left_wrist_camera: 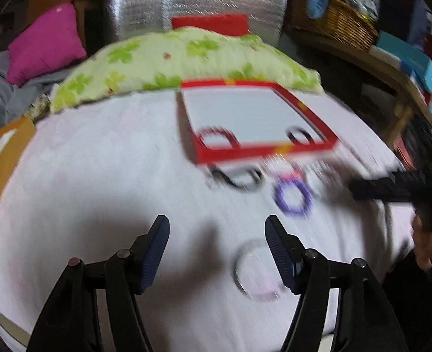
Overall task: Organize jewelry
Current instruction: 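Grasp the silver bangle with the left tool while the right tool grasps the white pearl bracelet, then carry the white pearl bracelet into the box and release it while the left tool carries the bangle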
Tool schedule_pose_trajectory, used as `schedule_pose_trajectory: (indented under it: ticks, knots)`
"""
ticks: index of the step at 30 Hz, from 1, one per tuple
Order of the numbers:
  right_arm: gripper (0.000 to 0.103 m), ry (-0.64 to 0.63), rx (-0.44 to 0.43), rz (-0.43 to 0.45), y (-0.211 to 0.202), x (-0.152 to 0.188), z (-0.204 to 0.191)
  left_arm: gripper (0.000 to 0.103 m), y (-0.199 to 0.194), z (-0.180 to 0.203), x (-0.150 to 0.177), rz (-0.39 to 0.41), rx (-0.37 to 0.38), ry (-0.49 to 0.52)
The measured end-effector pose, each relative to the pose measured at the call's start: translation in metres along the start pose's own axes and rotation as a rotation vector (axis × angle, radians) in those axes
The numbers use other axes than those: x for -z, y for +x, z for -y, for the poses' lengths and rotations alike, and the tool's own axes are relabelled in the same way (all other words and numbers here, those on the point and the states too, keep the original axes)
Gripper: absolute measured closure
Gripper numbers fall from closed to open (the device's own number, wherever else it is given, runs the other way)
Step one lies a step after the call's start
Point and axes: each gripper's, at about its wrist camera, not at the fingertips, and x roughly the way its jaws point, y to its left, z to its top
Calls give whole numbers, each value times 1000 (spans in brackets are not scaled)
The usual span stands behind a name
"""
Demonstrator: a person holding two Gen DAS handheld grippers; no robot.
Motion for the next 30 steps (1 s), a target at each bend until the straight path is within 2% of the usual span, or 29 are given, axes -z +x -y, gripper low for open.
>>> schedule_pose_trajectory:
  ticks: [3, 5, 8, 10, 11, 12, 15, 20, 24, 30]
  knots:
    - [52, 14, 2, 34, 2, -3, -5, 28, 4, 23, 21, -41, 30, 59]
    - [54, 31, 18, 53, 5, -4, -7, 26, 7, 34, 27, -51, 19, 107]
    - [72, 6, 93, 55, 14, -4, -16, 26, 13, 42, 29, -64, 9, 138]
    - [78, -35, 134, 68, 16, -2, -24, 24, 20, 40, 30, -82, 27, 121]
    - [88, -51, 140, 70, 17, -1, -25, 24, 25, 39, 30, -98, 29, 113]
    - [90, -70, 147, 67, 19, 0, -29, 24, 30, 38, 31, -117, 20, 107]
    - [91, -105, 173, 77, 20, 2, -33, 24, 44, 31, 32, -155, 16, 66]
    - [92, -103, 123, 82, 11, 1, -32, 24, 44, 34, 35, -119, 9, 69]
    - [92, -73, 78, 96, 0, -2, -22, 41, 45, 45, 33, -90, 5, 129]
    - [92, -8, 44, 123, -17, -8, -2, 41, 48, 44, 24, -77, 3, 101]
